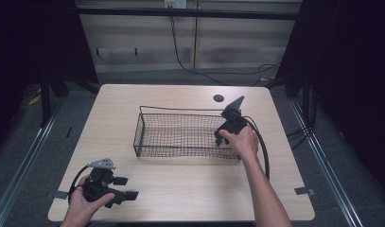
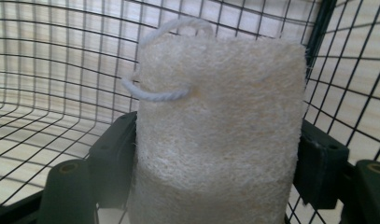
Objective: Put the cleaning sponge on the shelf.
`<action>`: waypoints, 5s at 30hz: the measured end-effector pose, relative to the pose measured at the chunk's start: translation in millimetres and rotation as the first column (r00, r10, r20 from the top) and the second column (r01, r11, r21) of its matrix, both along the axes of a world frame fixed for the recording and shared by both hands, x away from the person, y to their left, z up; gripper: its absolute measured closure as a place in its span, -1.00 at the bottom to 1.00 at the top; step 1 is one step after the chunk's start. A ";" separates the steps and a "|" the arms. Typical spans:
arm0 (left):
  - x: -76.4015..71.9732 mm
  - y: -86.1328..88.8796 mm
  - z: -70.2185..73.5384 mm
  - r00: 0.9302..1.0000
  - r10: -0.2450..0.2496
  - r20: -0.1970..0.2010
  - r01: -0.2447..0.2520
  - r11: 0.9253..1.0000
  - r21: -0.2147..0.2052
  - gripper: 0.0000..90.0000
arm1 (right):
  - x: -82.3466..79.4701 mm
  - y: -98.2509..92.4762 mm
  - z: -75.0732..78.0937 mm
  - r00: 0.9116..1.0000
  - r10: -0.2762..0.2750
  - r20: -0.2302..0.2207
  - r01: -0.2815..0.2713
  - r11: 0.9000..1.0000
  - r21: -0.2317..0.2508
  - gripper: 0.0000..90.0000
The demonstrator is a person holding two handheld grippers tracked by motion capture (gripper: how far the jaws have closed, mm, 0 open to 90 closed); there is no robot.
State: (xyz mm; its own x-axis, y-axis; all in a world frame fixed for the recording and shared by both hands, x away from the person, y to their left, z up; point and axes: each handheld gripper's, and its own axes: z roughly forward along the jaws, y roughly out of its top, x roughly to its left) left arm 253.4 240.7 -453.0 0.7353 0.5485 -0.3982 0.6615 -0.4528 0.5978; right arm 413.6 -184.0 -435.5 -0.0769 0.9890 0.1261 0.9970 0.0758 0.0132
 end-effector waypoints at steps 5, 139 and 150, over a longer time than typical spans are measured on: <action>0.2 -0.2 -0.2 1.000 0.004 0.001 -0.004 1.000 -0.002 -0.55 | -0.8 1.0 -2.3 1.000 0.005 0.004 -0.005 1.000 -0.013 -0.42; -0.5 -0.8 -0.8 1.000 0.013 -0.002 -0.013 1.000 0.005 -0.53 | -93.6 -20.9 53.2 0.909 0.211 0.358 -0.311 0.917 0.250 -0.46; -0.4 -0.6 -1.0 1.000 0.014 0.000 -0.014 1.000 0.006 -0.53 | -126.0 -19.8 36.7 0.875 0.245 0.417 -0.369 0.895 0.249 -0.39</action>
State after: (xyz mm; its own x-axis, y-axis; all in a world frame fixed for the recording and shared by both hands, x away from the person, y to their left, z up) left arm 252.9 240.2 -454.1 0.7274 0.5614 -0.3947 0.6679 -0.4471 0.5950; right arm 287.6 -203.7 -398.8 -0.4719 0.8198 0.3244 0.8406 0.3074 0.4460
